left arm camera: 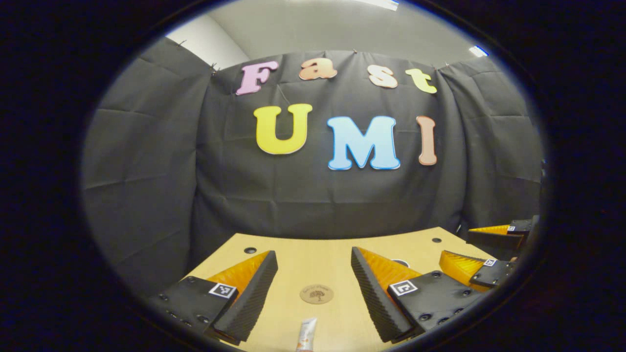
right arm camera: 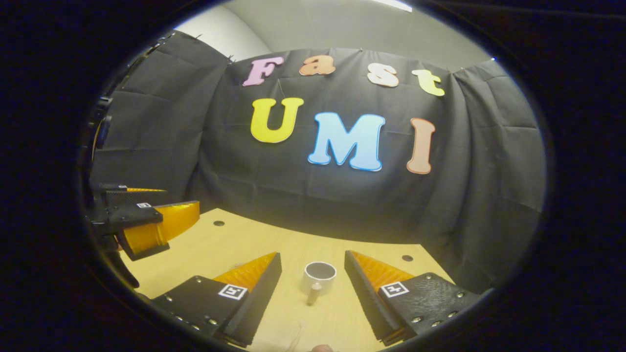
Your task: Put the toothbrush and toothpaste on the desktop into the cup, then pick up the cup and place it on the coaster on the desktop.
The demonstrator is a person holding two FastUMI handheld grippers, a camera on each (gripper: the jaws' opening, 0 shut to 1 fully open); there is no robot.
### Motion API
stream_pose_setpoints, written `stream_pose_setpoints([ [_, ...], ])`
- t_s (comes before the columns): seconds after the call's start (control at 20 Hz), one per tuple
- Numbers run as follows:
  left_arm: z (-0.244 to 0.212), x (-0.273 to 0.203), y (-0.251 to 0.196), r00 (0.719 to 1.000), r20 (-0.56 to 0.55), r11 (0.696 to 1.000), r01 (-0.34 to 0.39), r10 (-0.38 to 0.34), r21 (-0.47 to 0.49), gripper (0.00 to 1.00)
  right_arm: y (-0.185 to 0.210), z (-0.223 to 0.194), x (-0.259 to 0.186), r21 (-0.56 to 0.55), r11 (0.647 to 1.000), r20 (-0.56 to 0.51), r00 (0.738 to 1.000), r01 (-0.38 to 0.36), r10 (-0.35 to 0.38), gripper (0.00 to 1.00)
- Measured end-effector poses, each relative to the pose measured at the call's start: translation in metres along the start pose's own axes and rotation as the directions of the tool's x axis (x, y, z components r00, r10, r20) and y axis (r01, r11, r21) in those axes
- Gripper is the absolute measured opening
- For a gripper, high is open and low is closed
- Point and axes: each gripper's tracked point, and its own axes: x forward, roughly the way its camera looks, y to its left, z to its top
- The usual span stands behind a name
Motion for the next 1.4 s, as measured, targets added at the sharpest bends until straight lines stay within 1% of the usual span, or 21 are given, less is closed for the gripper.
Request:
stream_pose_setpoints([
  [0.15, -0.03, 0.013, -0.002, 0.994, -0.109, 0.999, 0.026, -0.028, -0.025, 0.97, 0.006, -0.021, 0.004, 0.02, 1.0, -0.086, 0.996, -0.015, 0.017, 0.84],
  [0.3, -0.06, 0.023, -0.006, 0.975, -0.217, 0.998, 0.045, -0.052, -0.037, 0.97, 0.006, -0.049, 0.009, 0.033, 0.999, -0.192, 0.981, -0.006, 0.012, 0.84],
  [0.45, -0.093, 0.031, -0.01, 0.94, -0.333, 0.997, 0.067, -0.08, -0.049, 0.97, 0.006, -0.081, 0.011, 0.043, 0.999, -0.317, 0.948, 0.001, 0.013, 0.84],
  [0.65, -0.134, 0.034, -0.013, 0.876, -0.474, 0.996, 0.074, -0.093, -0.059, 0.98, 0.008, -0.112, 0.011, 0.044, 0.999, -0.439, 0.898, -0.003, 0.022, 0.84],
  [0.85, -0.168, 0.024, -0.007, 0.801, -0.592, 0.996, 0.065, -0.089, -0.062, 0.98, 0.015, -0.144, 0.001, 0.075, 0.997, -0.567, 0.822, -0.01, 0.051, 0.84],
  [0.9, -0.176, 0.021, -0.005, 0.781, -0.618, 0.996, 0.063, -0.085, -0.058, 0.98, 0.017, -0.154, -0.003, 0.081, 0.997, -0.597, 0.8, -0.011, 0.057, 0.84],
  [0.95, -0.183, 0.017, -0.003, 0.759, -0.646, 0.997, 0.064, -0.083, -0.053, 0.98, 0.019, -0.164, -0.008, 0.084, 0.996, -0.637, 0.768, -0.016, 0.066, 0.84],
  [1.0, -0.192, 0.011, -0.001, 0.733, -0.675, 0.997, 0.063, -0.078, -0.047, 0.98, 0.021, -0.171, -0.01, 0.089, 0.996, -0.662, 0.746, -0.018, 0.073, 0.85],
  [1.05, -0.201, 0.006, 0.001, 0.704, -0.707, 0.997, 0.059, -0.071, -0.042, 0.99, 0.023, -0.177, -0.011, 0.096, 0.995, -0.681, 0.728, -0.018, 0.079, 0.86],
  [1.1, -0.209, 0.003, 0.003, 0.681, -0.729, 0.998, 0.056, -0.068, -0.041, 0.99, 0.027, -0.182, -0.011, 0.107, 0.994, -0.697, 0.712, -0.017, 0.087, 0.86],
  [1.3, -0.239, 0.001, 0.007, 0.605, -0.794, 0.998, 0.043, -0.055, -0.037, 0.99, 0.034, -0.203, -0.018, 0.138, 0.99, -0.757, 0.643, -0.012, 0.113, 0.86],
  [1.4, -0.255, 0.001, 0.009, 0.568, -0.822, 0.999, 0.045, -0.045, -0.024, 1.0, 0.036, -0.213, -0.022, 0.153, 0.988, -0.788, 0.603, -0.005, 0.125, 0.86],
])
